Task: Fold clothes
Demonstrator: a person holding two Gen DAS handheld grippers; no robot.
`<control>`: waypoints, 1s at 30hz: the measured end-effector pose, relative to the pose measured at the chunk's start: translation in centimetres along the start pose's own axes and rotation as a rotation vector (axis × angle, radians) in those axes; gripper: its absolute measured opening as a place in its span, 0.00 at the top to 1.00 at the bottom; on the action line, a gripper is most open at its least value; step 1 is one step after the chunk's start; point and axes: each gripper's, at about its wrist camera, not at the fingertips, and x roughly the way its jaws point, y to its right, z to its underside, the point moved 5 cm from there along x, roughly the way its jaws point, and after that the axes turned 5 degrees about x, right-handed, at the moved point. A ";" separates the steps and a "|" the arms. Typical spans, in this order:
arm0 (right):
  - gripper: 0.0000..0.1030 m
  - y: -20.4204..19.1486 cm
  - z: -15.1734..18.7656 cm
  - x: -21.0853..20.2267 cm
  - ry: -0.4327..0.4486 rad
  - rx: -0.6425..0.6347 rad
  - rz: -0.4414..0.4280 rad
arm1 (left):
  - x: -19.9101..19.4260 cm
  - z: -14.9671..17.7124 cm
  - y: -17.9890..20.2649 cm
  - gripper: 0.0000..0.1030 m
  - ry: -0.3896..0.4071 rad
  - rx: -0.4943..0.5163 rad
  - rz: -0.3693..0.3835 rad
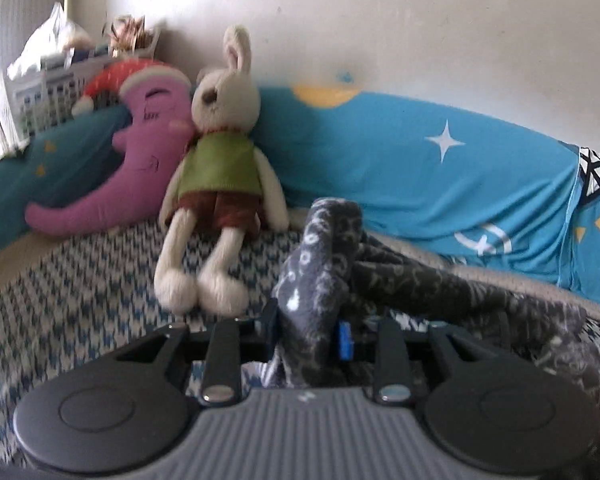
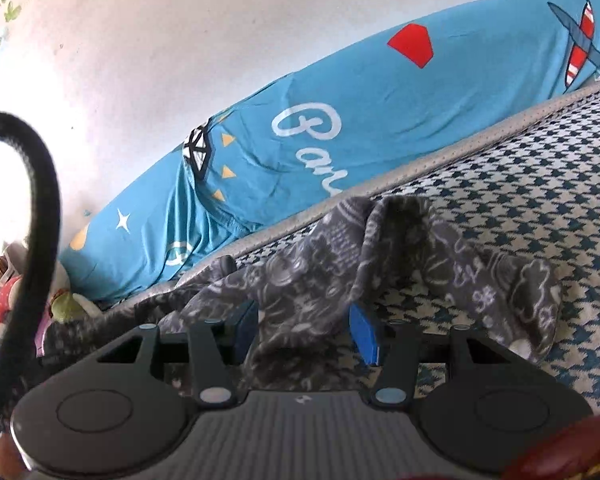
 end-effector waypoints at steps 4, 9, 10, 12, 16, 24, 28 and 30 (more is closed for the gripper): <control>0.50 0.8 -0.4 0.4 0.002 0.040 0.000 | -2.7 0.3 -0.9 0.47 0.056 0.012 0.002; 0.50 1.7 -0.4 1.0 -0.017 0.067 -0.001 | -5.6 -0.1 -1.0 0.31 0.112 0.007 0.058; 0.50 1.8 -0.3 1.2 -0.025 0.075 -0.004 | -5.9 0.0 -0.8 0.31 0.108 0.008 0.075; 0.50 2.0 -0.1 1.6 -0.042 0.087 -0.013 | -6.4 0.3 -0.3 0.31 0.101 0.018 0.111; 0.49 1.9 0.6 3.1 -0.081 0.088 -0.028 | -6.8 0.8 1.5 0.30 0.092 0.064 0.160; 0.43 1.8 1.9 5.9 -0.124 0.129 -0.025 | -6.7 1.8 3.3 0.24 0.070 0.101 0.206; 0.43 1.1 2.5 7.5 -0.140 0.141 -0.033 | -6.4 2.1 3.3 0.23 0.053 0.104 0.212; 0.43 0.9 2.7 8.4 -0.147 0.155 -0.039 | -6.3 2.3 3.2 0.22 0.043 0.105 0.216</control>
